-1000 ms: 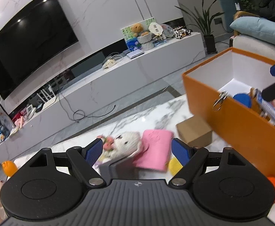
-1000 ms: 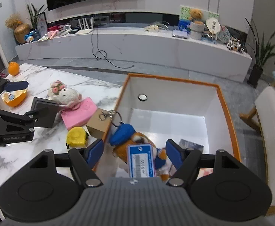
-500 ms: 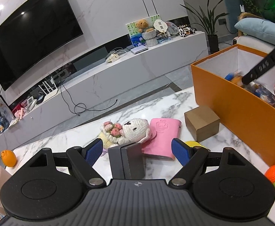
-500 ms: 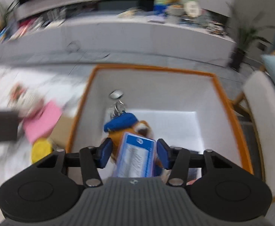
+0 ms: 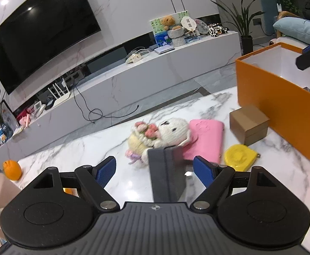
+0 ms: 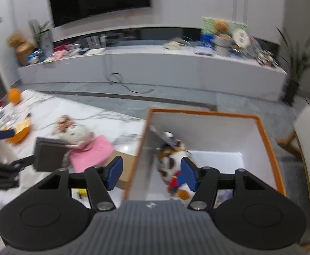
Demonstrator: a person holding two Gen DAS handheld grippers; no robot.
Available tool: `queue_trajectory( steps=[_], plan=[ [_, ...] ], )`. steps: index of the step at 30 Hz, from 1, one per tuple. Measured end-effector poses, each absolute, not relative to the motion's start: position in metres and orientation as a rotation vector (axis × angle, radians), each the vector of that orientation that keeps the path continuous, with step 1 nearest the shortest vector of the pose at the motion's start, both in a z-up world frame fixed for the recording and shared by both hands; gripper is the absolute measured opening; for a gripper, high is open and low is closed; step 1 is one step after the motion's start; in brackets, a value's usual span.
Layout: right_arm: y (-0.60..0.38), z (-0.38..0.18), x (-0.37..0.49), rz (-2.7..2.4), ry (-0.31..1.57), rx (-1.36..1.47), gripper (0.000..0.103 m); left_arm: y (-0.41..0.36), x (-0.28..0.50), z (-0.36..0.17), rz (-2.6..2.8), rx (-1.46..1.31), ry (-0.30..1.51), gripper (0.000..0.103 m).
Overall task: Organize objects
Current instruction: 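Grasp the dark grey card case with the left tool while the right tool grasps the yellow tape measure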
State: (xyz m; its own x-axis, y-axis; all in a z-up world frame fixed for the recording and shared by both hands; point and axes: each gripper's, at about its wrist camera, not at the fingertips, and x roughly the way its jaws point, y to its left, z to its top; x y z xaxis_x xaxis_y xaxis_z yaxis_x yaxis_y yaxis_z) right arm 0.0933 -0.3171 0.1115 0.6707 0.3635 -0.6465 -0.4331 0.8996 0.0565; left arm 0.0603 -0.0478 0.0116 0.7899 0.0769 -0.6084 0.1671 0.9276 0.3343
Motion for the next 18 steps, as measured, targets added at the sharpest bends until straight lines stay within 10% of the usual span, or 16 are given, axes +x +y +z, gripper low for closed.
queue_trajectory(
  steps=[18],
  plan=[
    [-0.224,0.066,0.066,0.564,0.825,-0.111,0.063,-0.025,0.078,-0.006,-0.142,0.264,0.675,0.094]
  ],
)
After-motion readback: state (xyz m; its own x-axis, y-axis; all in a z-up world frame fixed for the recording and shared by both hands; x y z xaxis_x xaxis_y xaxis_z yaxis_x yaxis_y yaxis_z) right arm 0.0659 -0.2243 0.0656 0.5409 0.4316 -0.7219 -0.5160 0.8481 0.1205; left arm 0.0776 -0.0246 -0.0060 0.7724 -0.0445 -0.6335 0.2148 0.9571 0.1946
